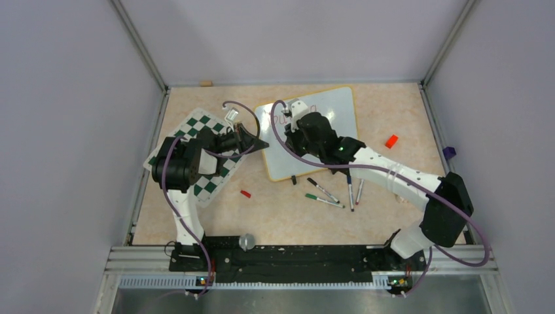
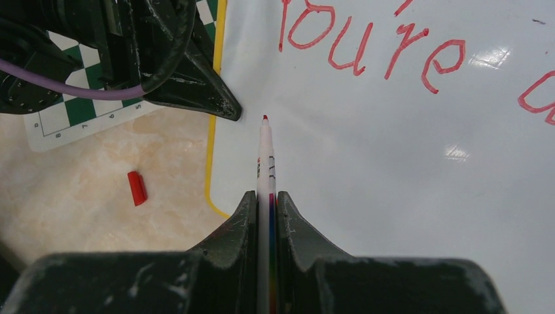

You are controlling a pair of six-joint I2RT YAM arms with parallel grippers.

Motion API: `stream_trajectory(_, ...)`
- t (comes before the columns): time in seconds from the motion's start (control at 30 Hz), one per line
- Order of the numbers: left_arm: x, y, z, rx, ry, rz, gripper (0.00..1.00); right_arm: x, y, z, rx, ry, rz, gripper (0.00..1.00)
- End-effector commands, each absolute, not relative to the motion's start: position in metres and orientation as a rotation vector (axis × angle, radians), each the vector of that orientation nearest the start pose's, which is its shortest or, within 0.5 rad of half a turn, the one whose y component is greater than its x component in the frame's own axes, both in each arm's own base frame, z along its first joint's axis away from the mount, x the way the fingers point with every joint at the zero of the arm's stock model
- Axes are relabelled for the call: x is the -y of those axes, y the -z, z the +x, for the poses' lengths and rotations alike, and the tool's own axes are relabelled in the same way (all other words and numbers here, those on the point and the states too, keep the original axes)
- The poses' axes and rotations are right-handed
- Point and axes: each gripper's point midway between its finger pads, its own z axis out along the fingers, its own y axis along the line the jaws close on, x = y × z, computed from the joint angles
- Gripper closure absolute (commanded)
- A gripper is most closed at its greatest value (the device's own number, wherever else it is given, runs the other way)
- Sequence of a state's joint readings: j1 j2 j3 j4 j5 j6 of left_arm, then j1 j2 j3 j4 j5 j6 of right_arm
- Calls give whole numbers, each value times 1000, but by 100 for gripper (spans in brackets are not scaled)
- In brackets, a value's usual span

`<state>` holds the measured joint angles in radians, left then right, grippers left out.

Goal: Write a sentence on the whiteboard

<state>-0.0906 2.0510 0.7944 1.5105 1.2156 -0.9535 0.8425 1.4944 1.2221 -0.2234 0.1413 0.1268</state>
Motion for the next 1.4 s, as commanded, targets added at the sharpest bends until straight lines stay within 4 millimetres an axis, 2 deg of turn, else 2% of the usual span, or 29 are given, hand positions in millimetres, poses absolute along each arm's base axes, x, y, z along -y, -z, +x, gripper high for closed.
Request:
stream_trajectory(0.0,204,-161,369,-1516,1496,595,99,-335,-229,319,-1922,-455,-667,100)
stream_trajectory(0.43,201,-158,370,-1533,1447,537,100,-334,-227,314,-1923,-452,-686,100)
stream_trajectory(1.0,202,-160,369,-1525,1460,568,100,-338,-222,320,-1941,-429,-689,100)
stream_trajectory(1.37,202,-159,368,-1524,1461,568,100,-341,-227,324,-1928,-429,-681,100)
